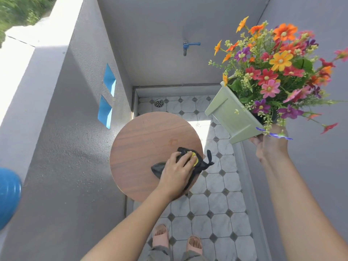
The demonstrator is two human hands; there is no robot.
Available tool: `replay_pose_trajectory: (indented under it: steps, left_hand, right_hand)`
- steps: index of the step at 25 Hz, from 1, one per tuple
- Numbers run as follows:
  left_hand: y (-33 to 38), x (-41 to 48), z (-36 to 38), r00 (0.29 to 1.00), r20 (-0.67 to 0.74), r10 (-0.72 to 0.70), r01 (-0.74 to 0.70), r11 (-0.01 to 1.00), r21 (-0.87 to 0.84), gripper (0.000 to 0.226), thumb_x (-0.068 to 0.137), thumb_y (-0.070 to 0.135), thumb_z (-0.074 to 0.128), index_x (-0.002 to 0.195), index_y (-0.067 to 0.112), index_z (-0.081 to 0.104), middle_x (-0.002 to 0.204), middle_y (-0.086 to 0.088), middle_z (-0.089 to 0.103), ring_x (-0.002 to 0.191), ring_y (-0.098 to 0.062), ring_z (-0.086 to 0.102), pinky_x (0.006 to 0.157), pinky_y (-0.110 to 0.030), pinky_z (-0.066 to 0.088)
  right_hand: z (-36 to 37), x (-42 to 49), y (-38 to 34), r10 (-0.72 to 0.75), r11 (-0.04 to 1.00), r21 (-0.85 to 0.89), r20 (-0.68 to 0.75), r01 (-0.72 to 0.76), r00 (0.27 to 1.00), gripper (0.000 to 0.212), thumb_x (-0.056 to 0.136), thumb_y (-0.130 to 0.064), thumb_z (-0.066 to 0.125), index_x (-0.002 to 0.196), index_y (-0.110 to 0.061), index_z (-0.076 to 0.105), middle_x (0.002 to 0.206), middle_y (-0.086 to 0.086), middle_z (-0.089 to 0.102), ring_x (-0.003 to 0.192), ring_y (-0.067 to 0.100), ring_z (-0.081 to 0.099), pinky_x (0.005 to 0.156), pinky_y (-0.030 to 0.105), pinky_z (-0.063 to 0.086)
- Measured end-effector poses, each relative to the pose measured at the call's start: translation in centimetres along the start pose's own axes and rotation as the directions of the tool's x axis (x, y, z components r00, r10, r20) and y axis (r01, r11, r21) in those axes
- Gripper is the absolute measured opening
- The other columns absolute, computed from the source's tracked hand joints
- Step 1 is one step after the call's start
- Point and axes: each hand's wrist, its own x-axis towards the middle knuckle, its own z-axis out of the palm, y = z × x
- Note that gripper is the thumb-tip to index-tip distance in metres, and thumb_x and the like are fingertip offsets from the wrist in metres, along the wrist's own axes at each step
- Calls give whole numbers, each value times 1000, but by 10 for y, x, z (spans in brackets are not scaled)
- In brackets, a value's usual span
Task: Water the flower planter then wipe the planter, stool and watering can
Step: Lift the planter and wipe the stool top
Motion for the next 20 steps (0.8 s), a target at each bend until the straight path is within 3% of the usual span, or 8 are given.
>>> replay_pose_trajectory:
  steps: [5,7,10,14,17,20]
  left_hand:
    - [-84,56,-7,965,-110,-239,246,968,49,35,91,25,44,111,9,68,116,-10,68,88,-42,55,72,-43,54]
    - [-126,47,-19,907,-152,-392,405,912,68,35,92,24,42,111,9,67,116,-12,67,88,-42,53,79,-43,49]
    - [-148,7,-34,811,-207,-547,568,822,52,37,93,24,38,113,8,65,120,-12,65,90,-42,52,84,-42,39]
    - [-89,-61,-36,897,-245,-369,401,911,93,29,90,13,51,112,3,67,118,-16,66,94,-38,50,89,-40,39]
    - [-21,-84,-23,981,-116,-156,163,985,57,32,89,16,52,116,7,67,122,-11,65,94,-38,51,86,-42,47]
    - [23,-57,-1,1000,-24,9,-9,1000,-6,31,88,17,59,118,11,65,123,-6,65,98,-35,55,76,-43,54]
  right_hand:
    - [-1,-1,1,-22,999,31,10,22,1000,28,92,-11,34,114,-16,50,102,5,58,79,19,61,91,48,51]
    - [-4,2,3,-16,999,37,1,16,1000,27,91,-9,34,112,-15,49,96,4,58,76,19,61,91,50,51]
    - [-6,7,3,-16,999,31,6,16,1000,36,90,-11,35,123,-11,50,103,7,59,77,18,62,88,48,53]
    - [-8,14,3,-33,999,27,19,33,999,36,88,-12,36,120,-15,51,104,6,58,78,18,62,84,45,54]
    - [-8,20,3,-14,999,38,6,14,1000,42,85,-11,36,125,-11,48,105,9,55,81,22,60,89,48,53]
    - [-6,21,3,-8,999,41,-6,8,1000,37,90,-5,33,123,-9,47,108,11,55,82,22,60,89,46,52]
